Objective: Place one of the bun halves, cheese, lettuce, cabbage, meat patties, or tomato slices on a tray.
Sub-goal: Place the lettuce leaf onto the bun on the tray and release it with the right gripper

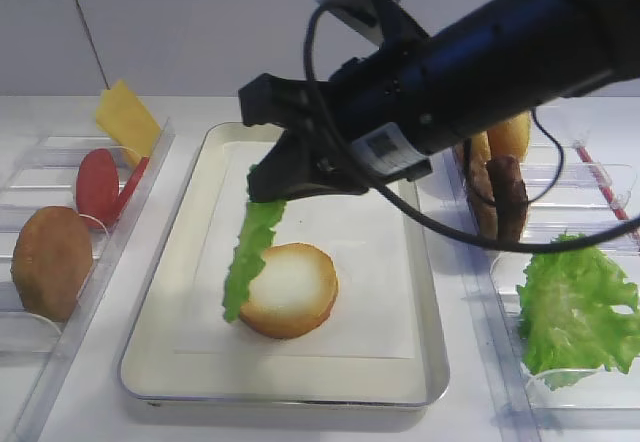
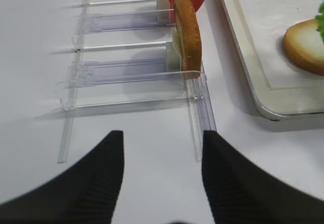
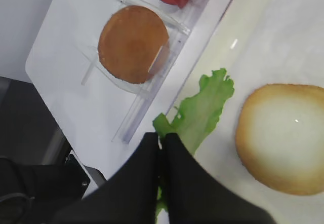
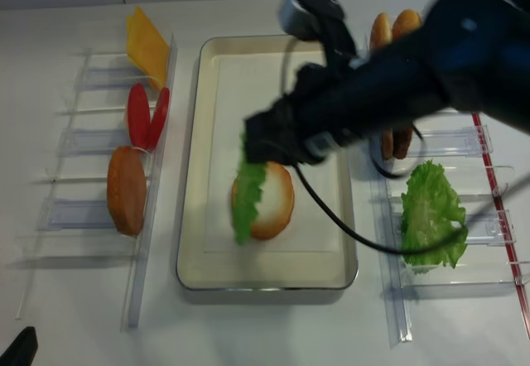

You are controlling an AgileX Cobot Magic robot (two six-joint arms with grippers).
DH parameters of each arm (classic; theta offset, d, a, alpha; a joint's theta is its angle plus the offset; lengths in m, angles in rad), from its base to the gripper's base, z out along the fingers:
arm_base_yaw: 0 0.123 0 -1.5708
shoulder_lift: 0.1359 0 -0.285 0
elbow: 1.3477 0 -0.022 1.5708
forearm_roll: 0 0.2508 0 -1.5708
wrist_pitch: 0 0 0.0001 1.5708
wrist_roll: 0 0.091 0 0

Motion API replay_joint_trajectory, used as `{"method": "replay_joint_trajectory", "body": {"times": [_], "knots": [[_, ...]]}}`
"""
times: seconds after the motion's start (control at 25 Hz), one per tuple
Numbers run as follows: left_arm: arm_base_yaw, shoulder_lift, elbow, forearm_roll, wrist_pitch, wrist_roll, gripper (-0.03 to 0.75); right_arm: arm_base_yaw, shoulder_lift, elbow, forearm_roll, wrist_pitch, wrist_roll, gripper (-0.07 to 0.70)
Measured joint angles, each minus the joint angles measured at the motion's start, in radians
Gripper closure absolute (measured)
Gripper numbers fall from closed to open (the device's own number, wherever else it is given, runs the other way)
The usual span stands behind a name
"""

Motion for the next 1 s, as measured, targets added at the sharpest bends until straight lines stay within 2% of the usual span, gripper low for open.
{"method": "replay_joint_trajectory", "body": {"times": [0.12,0.36,0.56,0.72,1.0], "knots": [[0.0,0.0,0.0,0.0,0.0,0.0,0.385,0.006,0.072,-0.068,0.005,0.021,-0.003,0.569],[0.0,0.0,0.0,0.0,0.0,0.0,0.385,0.006,0.193,-0.085,0.016,0.028,-0.061,0.569],[0.0,0.0,0.0,0.0,0.0,0.0,0.385,0.006,0.223,-0.096,0.034,0.017,-0.112,0.57],[0.0,0.0,0.0,0.0,0.0,0.0,0.385,0.006,0.23,-0.096,-0.044,-0.014,-0.093,0.57],[0.0,0.0,0.0,0.0,0.0,0.0,0.385,0.006,0.232,-0.096,-0.246,-0.038,0.018,0.57]]}}
